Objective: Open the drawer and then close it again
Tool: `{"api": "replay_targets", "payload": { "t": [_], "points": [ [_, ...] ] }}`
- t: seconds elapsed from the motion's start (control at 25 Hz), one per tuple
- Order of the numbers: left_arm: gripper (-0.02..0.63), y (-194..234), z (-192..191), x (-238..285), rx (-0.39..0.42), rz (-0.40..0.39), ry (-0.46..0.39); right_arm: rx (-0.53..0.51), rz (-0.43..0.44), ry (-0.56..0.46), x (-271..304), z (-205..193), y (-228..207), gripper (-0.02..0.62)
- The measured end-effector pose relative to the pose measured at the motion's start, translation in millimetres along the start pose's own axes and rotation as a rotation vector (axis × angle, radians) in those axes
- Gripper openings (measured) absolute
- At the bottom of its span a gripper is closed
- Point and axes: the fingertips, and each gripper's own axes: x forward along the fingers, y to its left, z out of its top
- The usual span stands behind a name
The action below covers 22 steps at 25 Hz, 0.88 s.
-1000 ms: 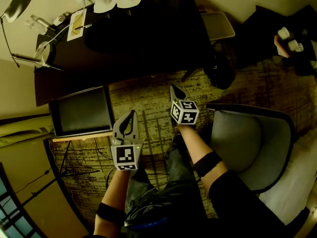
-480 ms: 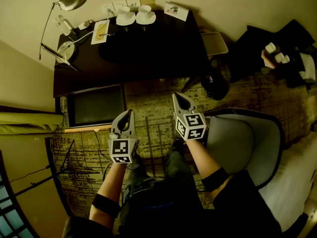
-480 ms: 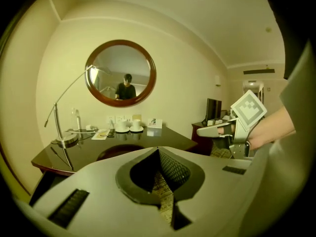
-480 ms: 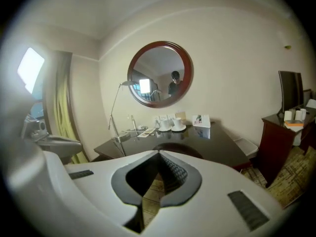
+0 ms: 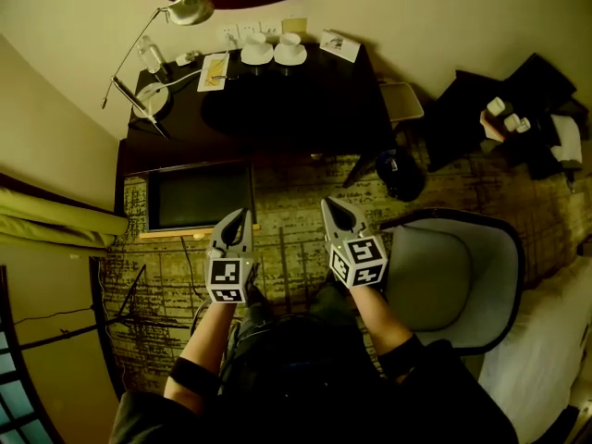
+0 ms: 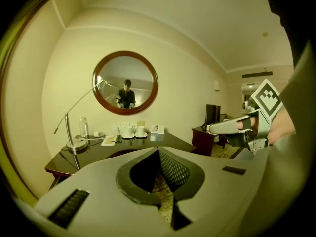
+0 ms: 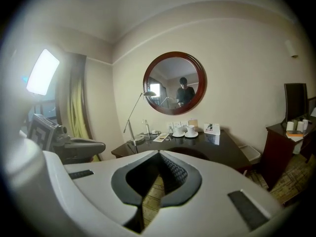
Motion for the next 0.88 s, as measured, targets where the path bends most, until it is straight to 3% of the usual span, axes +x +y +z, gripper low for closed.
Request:
{"api": "replay_targets", "payload": {
  "t": [0.24,0.52,0.88],
  "points": [
    [0.005,8,1,-25,0.005,-0.007,-0.014,0.006,0.044,-0.003,1,-2,37,0.000],
    [0.005,31,-8,-46,0.012,0.044,-0.013,-0.001,0.078,0.011,10,-5,61,0.000],
    [0.006,68,-59,-79,0.012,0.042,0.036,-0.010,0.102,0.050,33,-37,112,0.000]
  ]
}}
